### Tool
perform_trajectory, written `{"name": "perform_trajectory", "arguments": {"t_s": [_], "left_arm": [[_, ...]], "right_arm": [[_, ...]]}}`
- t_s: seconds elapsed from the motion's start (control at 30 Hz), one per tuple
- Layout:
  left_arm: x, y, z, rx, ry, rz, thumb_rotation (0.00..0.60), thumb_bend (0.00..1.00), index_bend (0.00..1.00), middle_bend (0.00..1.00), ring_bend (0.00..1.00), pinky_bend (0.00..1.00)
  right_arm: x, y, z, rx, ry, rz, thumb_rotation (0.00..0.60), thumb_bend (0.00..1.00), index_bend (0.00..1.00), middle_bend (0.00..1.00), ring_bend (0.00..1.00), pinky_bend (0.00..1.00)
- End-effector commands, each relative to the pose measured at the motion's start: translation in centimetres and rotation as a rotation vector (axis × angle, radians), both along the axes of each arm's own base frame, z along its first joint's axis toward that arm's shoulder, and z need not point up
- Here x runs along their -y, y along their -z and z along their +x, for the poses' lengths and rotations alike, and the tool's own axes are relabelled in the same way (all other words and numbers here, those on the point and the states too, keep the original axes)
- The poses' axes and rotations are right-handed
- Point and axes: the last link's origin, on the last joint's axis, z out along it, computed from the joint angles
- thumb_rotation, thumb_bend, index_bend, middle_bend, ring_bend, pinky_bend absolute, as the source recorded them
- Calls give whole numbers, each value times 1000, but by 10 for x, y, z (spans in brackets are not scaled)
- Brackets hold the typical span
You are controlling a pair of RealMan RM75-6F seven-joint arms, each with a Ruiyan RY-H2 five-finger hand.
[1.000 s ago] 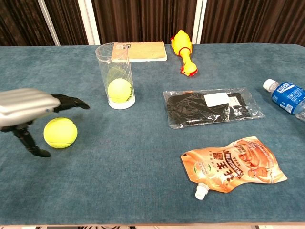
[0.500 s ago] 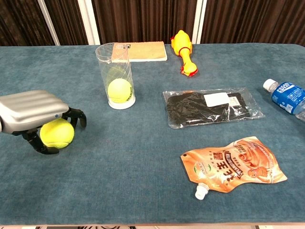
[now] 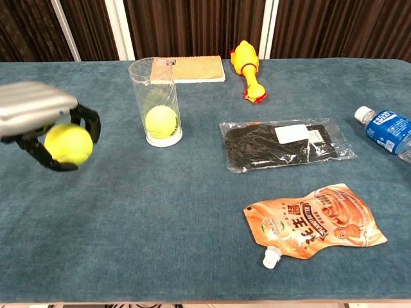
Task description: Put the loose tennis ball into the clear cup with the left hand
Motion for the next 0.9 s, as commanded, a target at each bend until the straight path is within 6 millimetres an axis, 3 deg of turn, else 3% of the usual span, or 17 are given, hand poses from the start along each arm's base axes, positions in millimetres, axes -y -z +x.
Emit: {"name": "perform_trajectory", "arguments": {"t_s": [0.03,0.2,0.43,0.7,0.9], "left_arm": [[-8,-28,14,92,34,77,600,337,477,573,543,656],[-21,-56,32,216,74,194,600,327,475,568,543,656],[-50,-61,70,223,126,198,600,314,457,527,529,656],[-84,-34,128,142,181,174,600,275,454,506,502,647],[-90,-8,141,105,165,149,600,272,453,504,500,646]], "right_arm": [[0,1,0,0,-2,-1,600,352,106,0,5,0],[1,3,0,-4,-2,5,600,352,106,0,5,0],[1,4,0,-4,0,-1,600,352,106,0,6,0],[2,8,-2,-19,6,11,600,352,106,0,5,0],[3,5,-3,-14,11,-1,600,352,106,0,6,0]]}}
